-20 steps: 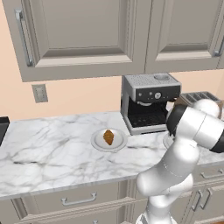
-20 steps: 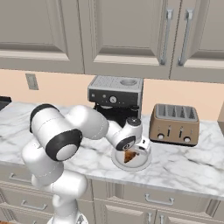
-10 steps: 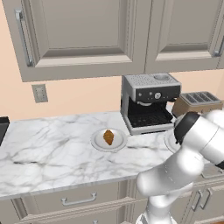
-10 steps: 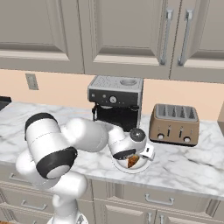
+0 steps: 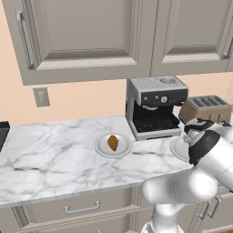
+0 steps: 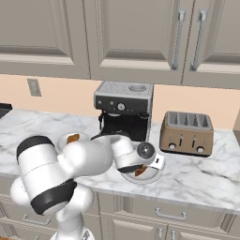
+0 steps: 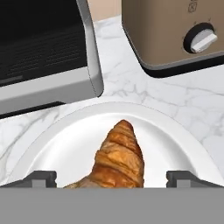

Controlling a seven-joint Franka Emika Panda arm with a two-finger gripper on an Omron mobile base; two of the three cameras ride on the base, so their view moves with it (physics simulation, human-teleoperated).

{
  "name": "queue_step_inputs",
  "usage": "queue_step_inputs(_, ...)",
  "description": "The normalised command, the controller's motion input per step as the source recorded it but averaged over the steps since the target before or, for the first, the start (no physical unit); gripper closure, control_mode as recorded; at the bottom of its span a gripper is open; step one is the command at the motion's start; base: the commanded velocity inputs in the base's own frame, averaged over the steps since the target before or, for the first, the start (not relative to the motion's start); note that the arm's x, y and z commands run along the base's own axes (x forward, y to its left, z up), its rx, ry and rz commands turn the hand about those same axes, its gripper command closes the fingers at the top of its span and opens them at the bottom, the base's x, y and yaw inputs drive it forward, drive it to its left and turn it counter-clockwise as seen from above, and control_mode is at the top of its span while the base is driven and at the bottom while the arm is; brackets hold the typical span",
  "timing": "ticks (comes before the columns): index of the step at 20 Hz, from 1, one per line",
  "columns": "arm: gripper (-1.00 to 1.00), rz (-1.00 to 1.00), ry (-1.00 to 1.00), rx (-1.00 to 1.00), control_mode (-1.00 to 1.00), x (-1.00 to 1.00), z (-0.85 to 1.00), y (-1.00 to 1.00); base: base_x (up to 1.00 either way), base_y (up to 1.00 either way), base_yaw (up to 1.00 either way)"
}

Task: Place the pastries on the plates.

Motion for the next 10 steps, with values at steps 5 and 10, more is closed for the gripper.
queue_step_inputs(5, -1.00, 0.00, -0.09, 0.00, -1.00, -0.20, 0.31, 0.00, 0.00, 0.00, 0.00)
queue_step_inputs(10, -1.00, 0.00, -0.10, 0.00, -1.00, -0.39, 0.29, -0.07, 0.00, 0.00, 0.00)
